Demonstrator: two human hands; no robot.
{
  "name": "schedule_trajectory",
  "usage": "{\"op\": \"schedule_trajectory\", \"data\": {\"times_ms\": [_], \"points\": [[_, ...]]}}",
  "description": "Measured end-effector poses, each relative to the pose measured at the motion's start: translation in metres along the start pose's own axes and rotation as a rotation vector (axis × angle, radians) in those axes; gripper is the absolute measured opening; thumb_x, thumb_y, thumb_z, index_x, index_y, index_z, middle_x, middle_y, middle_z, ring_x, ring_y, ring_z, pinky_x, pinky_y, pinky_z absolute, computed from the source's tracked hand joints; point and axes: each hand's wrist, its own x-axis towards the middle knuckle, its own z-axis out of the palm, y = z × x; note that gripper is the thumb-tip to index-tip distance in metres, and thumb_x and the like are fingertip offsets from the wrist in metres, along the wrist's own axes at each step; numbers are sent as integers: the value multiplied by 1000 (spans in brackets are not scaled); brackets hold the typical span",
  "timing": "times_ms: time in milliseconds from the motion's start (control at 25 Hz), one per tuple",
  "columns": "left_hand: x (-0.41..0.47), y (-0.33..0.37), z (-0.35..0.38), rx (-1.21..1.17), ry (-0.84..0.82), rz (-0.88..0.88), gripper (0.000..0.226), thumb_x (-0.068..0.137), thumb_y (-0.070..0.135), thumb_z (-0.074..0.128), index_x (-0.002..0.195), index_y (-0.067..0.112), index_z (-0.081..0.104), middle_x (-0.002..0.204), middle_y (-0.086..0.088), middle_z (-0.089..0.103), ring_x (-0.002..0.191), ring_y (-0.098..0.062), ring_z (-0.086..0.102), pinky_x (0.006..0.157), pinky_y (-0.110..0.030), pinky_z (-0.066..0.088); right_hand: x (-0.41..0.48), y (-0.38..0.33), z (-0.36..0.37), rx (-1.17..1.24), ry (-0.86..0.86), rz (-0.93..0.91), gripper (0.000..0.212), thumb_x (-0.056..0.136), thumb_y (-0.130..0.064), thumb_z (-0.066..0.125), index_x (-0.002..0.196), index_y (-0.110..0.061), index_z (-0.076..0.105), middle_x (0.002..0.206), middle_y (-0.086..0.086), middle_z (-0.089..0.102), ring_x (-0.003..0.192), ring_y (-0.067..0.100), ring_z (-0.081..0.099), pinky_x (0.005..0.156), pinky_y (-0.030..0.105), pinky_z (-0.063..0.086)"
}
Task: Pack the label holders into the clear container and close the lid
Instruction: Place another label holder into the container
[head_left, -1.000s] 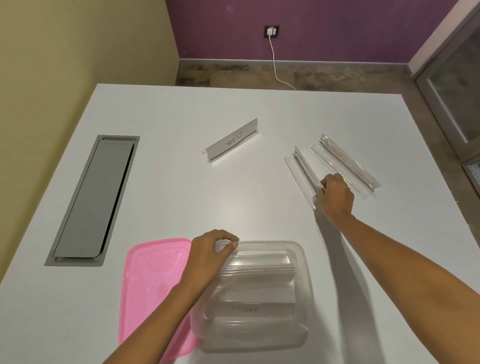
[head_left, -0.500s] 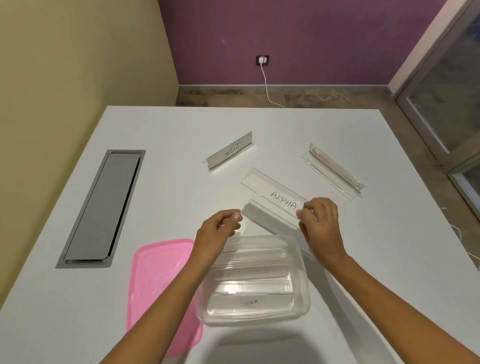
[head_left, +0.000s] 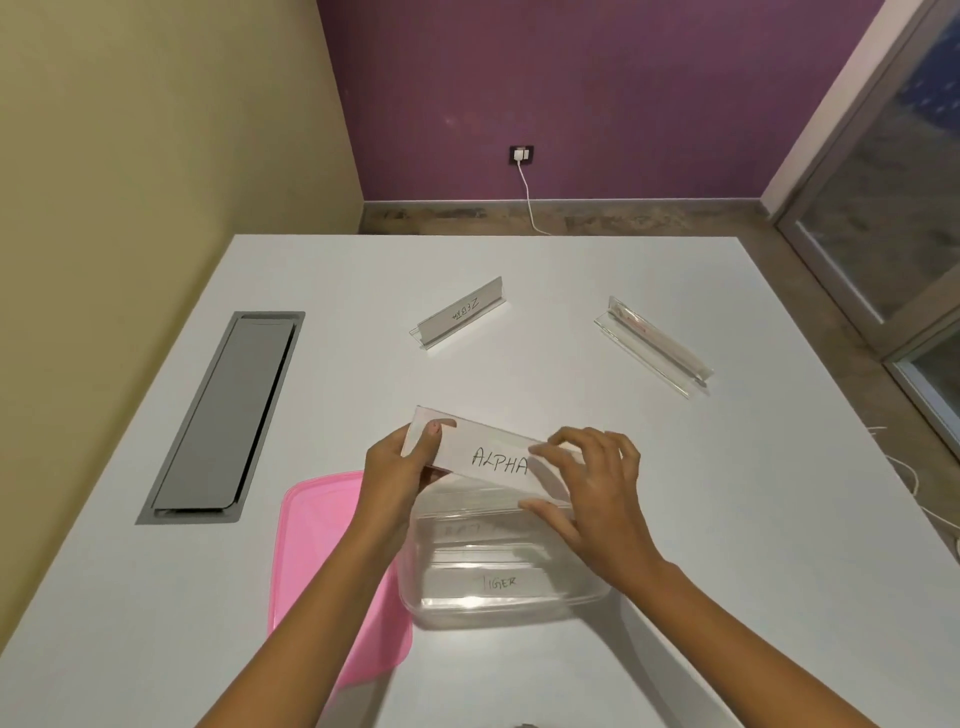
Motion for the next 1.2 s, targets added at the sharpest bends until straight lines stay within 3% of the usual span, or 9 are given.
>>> {"op": "schedule_trajectory", "data": {"times_ms": [120, 280, 400, 520, 680, 840, 960, 1080, 1200], "points": [[-10, -6, -7, 6, -65, 30, 17, 91, 21, 57, 92, 15, 73, 81, -5, 75, 76, -22, 69, 73, -30, 58, 6, -1, -8, 175, -251, 110, 69, 78, -62, 60, 136, -30, 38, 130, -9, 50, 122, 11, 41, 108, 34, 27], [-22, -15, -11, 32, -125, 113, 15, 89, 19, 58, 87, 15, 73, 79, -3, 74, 76, -16, 70, 69, -21, 56, 5, -2, -7, 423, -520, 188, 61, 79, -53, 67, 131, -42, 36, 119, -22, 51, 109, 7, 50, 93, 31, 44], [-28, -26, -13, 182, 108, 248, 14, 90, 21, 58, 82, 18, 69, 75, 4, 68, 75, -11, 63, 73, -23, 49, 2, -2, -7, 454, -577, 215, 56, 76, -47, 72, 124, -41, 43, 112, -22, 53, 96, 6, 50, 87, 37, 49], [-29, -34, -23, 249, 358, 255, 12, 92, 27, 55, 91, 23, 66, 88, 4, 70, 89, -15, 63, 79, -26, 50, -2, 4, -7, 361, -668, 223, 58, 76, -43, 73, 127, -36, 46, 121, -18, 55, 107, 9, 52, 90, 33, 46], [-26, -50, -34, 394, 348, 151, 18, 92, 21, 56, 106, 20, 67, 105, 3, 71, 94, -15, 62, 75, -14, 43, -10, 0, 1, 233, -824, 181, 56, 82, -41, 69, 131, -28, 45, 133, -9, 53, 122, 15, 49, 96, 36, 44], [-27, -64, -35, 446, 328, 90, 28, 89, 10, 57, 113, 20, 66, 114, 3, 69, 92, -16, 63, 82, -20, 43, -13, -13, 20, 154, -881, 70, 54, 85, -36, 67, 132, -23, 45, 134, -2, 54, 122, 20, 51, 94, 33, 41], [-27, -65, -35, 494, 361, 69, 33, 86, 2, 56, 111, 21, 68, 115, 0, 69, 79, -15, 65, 71, -17, 46, -16, -17, 32, 119, -925, 58, 52, 85, -32, 68, 131, -20, 47, 133, 2, 56, 120, 25, 52, 93, 34, 43], [-23, -64, -40, 529, 350, 4, 29, 85, 4, 59, 103, 22, 72, 113, -8, 70, 75, -37, 69, 70, -36, 58, -20, -16, 38, 53, -955, 18, 50, 85, -29, 67, 130, -18, 47, 132, 5, 56, 119, 27, 53, 92, 37, 45], [-22, -64, -43, 503, 345, -15, 25, 84, 6, 62, 99, 22, 74, 114, -8, 70, 77, -35, 70, 79, -43, 58, -23, -14, 43, 46, -970, 15, 48, 86, -25, 67, 130, -18, 48, 131, 7, 57, 119, 28, 53, 91, 38, 45]]}}
